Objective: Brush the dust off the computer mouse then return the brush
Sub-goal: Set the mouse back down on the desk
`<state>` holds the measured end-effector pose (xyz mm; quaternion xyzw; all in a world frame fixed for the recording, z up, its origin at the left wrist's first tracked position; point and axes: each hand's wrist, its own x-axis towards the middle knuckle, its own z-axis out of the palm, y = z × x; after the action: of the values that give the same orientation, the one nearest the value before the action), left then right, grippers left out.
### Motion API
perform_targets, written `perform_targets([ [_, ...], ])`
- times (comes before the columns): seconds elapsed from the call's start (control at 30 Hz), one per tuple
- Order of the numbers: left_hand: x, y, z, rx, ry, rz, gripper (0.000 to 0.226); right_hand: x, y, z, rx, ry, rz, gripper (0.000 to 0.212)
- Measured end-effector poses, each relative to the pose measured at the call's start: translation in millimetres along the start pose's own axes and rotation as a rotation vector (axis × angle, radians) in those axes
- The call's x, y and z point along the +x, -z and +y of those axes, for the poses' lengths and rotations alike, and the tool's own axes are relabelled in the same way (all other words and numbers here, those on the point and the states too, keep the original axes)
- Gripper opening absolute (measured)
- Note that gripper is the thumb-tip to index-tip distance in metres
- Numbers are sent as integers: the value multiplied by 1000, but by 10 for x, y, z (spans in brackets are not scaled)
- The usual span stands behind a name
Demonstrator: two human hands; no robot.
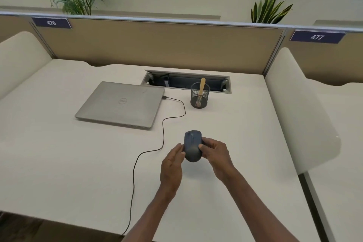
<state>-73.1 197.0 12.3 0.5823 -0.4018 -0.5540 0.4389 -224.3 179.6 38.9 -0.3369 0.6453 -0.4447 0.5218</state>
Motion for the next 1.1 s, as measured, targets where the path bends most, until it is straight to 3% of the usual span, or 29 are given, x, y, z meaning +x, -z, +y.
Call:
perform_targets([
  [0.2, 30, 45, -101, 79, 78, -89, 42, 35, -2, 249, -26, -36, 28, 34],
  [0.53, 73, 77, -281, 176, 159, -105, 41, 4, -98, 450, -153, -61, 88, 35],
  [0.77, 47, 124, -233, 252, 159, -138, 38, -17, -166, 501, -218, -73, 91, 21],
  [1.1, 65, 139, -259, 292, 94, -166, 37, -17, -156, 470, -371, -36, 57, 22],
])
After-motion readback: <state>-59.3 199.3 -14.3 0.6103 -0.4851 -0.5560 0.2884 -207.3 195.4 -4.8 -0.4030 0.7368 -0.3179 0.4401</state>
